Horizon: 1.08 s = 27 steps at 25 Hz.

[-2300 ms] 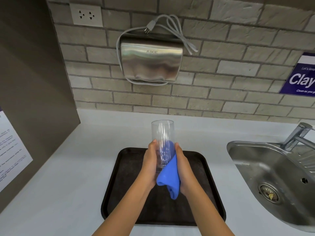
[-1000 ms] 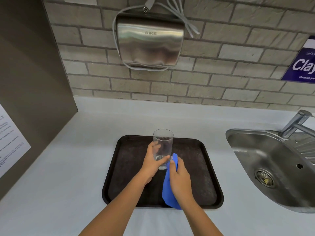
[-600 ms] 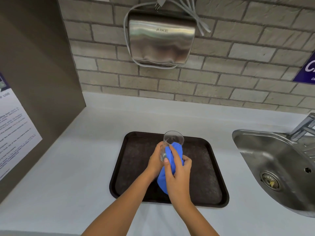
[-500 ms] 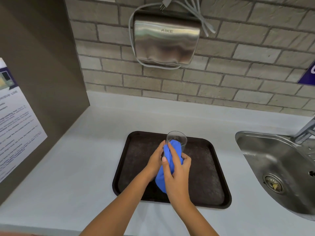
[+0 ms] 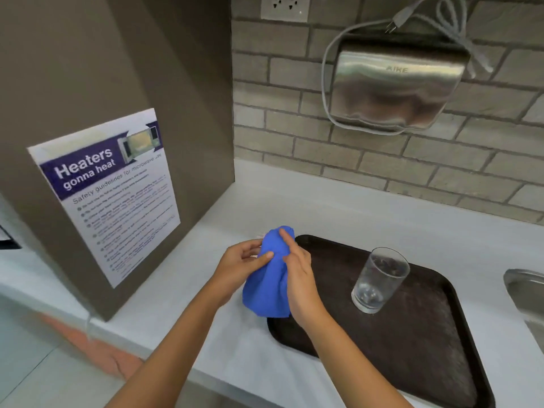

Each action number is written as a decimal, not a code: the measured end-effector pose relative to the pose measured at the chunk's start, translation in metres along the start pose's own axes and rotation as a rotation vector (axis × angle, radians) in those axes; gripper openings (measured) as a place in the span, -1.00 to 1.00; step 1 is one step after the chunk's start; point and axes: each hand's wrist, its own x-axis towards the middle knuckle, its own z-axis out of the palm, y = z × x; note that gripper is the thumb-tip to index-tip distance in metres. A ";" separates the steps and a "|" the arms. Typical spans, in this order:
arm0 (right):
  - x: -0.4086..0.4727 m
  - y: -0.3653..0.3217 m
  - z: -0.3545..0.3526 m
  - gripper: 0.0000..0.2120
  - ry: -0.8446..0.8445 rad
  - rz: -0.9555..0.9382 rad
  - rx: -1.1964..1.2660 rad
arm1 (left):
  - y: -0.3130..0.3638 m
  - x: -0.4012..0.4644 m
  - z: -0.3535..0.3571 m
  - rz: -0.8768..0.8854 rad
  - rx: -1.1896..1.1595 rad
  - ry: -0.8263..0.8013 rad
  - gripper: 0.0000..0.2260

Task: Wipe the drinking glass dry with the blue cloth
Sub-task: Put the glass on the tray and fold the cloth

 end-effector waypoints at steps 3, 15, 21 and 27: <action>0.017 0.013 0.017 -0.54 0.004 0.089 0.039 | -0.012 0.009 -0.026 -0.053 0.009 0.034 -0.71; 0.061 0.058 0.033 -0.68 0.176 0.018 -0.361 | -0.070 0.067 -0.034 -0.094 0.257 0.042 -0.64; 0.075 0.072 0.036 -0.72 0.126 -0.040 -0.582 | -0.089 0.081 -0.032 -0.032 0.432 0.053 -0.78; 0.080 0.080 0.040 -0.67 0.021 -0.003 -0.742 | -0.102 0.082 -0.027 0.064 0.494 0.096 -0.74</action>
